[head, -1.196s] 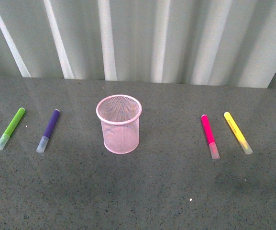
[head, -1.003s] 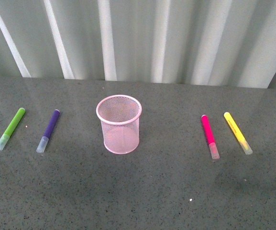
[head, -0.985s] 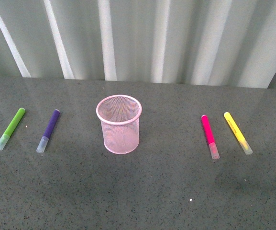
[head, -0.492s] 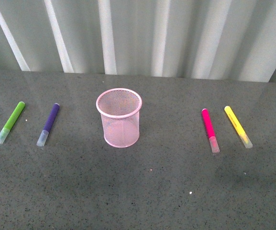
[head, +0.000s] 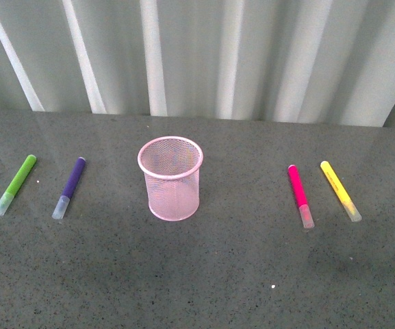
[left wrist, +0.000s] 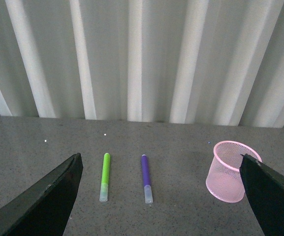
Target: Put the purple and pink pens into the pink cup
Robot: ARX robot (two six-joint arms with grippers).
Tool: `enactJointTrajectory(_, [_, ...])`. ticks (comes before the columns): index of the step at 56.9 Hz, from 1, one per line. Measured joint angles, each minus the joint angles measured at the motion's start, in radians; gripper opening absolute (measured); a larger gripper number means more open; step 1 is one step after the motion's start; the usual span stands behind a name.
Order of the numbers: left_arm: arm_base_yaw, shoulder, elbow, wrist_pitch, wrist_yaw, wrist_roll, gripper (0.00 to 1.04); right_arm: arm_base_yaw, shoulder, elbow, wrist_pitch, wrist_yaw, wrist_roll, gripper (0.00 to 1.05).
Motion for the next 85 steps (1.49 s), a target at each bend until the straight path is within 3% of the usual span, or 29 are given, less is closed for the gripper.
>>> enactJointTrajectory(11, [0.0,0.0,0.0,0.0,0.0,0.0,0.98,0.0,0.0,0.0,0.0,0.0,0.0,0.98])
enactJointTrajectory(16, [0.003,0.075,0.031,-0.088,-0.164,-0.123,0.98,0.0,0.0,0.0,0.0,0.0,0.0,0.98])
enactJointTrajectory(18, [0.026,0.126,0.037,-0.092,-0.185,-0.177,0.98,0.0,0.0,0.0,0.0,0.0,0.0,0.98])
enactJointTrajectory(21, [0.08,0.231,0.045,-0.064,-0.171,-0.246,0.98,0.0,0.0,0.0,0.0,0.0,0.0,0.98])
enactJointTrajectory(28, [0.119,0.514,0.112,0.169,-0.093,-0.288,0.98,0.0,0.0,0.0,0.0,0.0,0.0,0.98])
enactJointTrajectory(35, [0.068,0.852,0.274,0.378,-0.035,-0.247,0.98,0.0,0.0,0.0,0.0,0.0,0.0,0.98])
enactJointTrajectory(43, [-0.005,1.178,0.463,0.403,0.006,-0.152,0.98,0.0,0.0,0.0,0.0,0.0,0.0,0.98])
enactJointTrajectory(58, [-0.065,1.696,0.91,0.252,0.027,-0.039,0.98,0.0,0.0,0.0,0.0,0.0,0.0,0.98])
enactJointTrajectory(85, [-0.044,2.17,1.501,-0.213,0.038,0.085,0.98,0.0,0.0,0.0,0.0,0.0,0.0,0.98])
